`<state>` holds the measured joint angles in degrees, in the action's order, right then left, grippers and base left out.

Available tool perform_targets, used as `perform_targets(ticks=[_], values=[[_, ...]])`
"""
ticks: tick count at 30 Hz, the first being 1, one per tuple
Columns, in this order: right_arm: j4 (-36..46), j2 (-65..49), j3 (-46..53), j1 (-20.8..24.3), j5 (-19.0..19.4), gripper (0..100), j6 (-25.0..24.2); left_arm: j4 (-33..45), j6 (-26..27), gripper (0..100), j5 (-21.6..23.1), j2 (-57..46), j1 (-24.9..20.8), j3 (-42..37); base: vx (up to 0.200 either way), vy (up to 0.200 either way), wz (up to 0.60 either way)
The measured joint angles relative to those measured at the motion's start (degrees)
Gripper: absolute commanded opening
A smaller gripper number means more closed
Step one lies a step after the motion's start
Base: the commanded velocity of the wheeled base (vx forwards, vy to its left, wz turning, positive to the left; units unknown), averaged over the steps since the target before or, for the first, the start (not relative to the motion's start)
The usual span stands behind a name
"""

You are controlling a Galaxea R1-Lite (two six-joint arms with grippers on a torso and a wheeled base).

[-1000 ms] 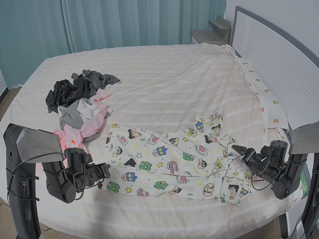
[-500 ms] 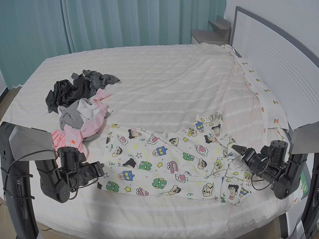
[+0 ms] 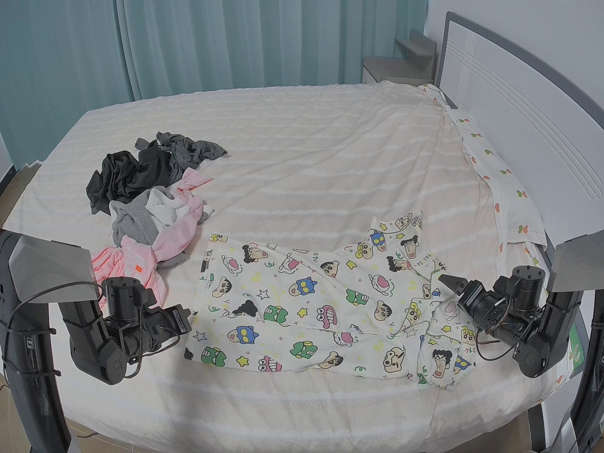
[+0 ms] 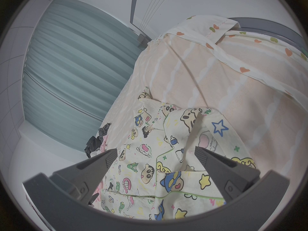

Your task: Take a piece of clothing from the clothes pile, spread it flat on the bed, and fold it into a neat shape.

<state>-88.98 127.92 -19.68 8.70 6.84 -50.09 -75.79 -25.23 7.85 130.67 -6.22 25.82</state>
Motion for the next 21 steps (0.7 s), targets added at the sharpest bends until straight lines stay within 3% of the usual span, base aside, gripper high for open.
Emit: perform_targets(ticks=[20,21], values=[[0.02,0.0,0.06,-0.02,-0.02,100,0.15,0.05,-0.05,100,1.26,5.0,-3.84,5.46,0.0,0.0,0.0],[0.02,0.01,0.06,0.0,0.0,100,0.23,0.06,-0.11,0,1.28,5.22,-4.17,5.73,0.0,0.0,0.0]])
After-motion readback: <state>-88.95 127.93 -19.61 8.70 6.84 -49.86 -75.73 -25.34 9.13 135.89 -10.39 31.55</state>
